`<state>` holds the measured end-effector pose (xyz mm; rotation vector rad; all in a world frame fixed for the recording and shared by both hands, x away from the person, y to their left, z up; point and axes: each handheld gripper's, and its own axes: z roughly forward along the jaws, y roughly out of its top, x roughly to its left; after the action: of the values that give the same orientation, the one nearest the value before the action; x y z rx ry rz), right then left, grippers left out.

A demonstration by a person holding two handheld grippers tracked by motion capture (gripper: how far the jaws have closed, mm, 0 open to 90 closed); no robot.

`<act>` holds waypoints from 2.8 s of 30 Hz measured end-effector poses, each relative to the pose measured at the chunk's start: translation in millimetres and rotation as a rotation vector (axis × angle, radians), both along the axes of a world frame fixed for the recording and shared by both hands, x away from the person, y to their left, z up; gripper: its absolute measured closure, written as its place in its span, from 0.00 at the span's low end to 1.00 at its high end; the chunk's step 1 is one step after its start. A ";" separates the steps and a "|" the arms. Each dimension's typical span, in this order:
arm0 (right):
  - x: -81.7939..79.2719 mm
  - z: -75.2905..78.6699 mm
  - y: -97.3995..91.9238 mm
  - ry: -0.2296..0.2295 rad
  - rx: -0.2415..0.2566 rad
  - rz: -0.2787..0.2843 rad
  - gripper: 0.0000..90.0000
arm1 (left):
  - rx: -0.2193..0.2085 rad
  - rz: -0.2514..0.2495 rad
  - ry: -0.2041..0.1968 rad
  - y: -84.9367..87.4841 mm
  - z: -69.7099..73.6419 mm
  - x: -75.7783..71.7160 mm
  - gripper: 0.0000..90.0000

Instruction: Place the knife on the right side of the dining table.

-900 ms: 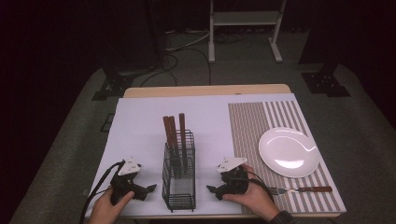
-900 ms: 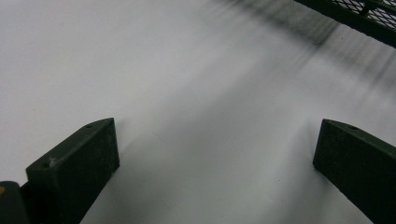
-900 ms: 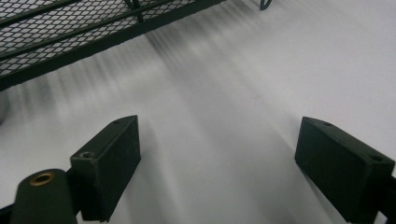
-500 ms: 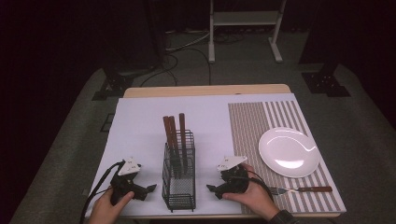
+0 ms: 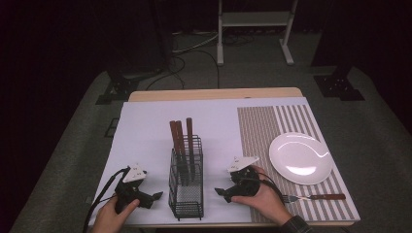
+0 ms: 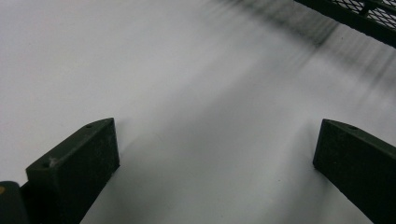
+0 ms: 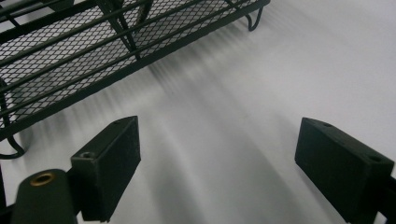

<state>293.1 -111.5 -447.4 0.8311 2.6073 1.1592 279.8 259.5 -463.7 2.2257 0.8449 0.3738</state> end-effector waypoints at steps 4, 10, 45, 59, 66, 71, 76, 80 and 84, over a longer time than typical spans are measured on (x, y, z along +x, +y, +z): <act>2.0 5.2 -0.7 -0.005 0.001 -0.008 0.14 | 0.000 0.000 -0.001 0.0 0.0 0.0 0.00; 6.3 14.2 -3.6 -0.007 0.007 -0.024 0.14 | 0.001 0.000 0.001 0.1 0.1 -0.1 0.00; 25.3 77.7 -4.0 -0.095 0.129 -0.043 0.14 | 0.001 -0.001 0.003 0.1 0.3 -0.2 0.00; 34.3 97.3 3.7 -0.123 0.180 -0.042 0.15 | 0.000 0.000 0.003 0.1 0.2 -0.2 0.00; 39.6 102.6 11.8 -0.134 0.193 -0.032 0.15 | -0.002 0.000 0.001 0.0 0.0 -0.2 0.00; 43.5 104.9 20.1 -0.138 0.199 -0.021 0.15 | -0.002 0.001 -0.001 0.0 -0.1 -0.1 0.00; 48.2 108.2 27.6 -0.143 0.207 -0.016 0.15 | -0.003 0.001 -0.001 0.0 -0.2 -0.1 0.00; 53.6 110.4 34.7 -0.142 0.213 -0.012 0.16 | -0.003 0.001 -0.001 0.0 -0.2 -0.1 0.00; 59.6 112.9 41.3 -0.146 0.226 -0.011 0.16 | -0.001 0.000 0.000 0.1 0.0 -0.1 0.00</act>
<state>352.6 -70.2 -334.5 0.7668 2.3836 1.4727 279.8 259.6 -463.6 2.2248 0.8447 0.3732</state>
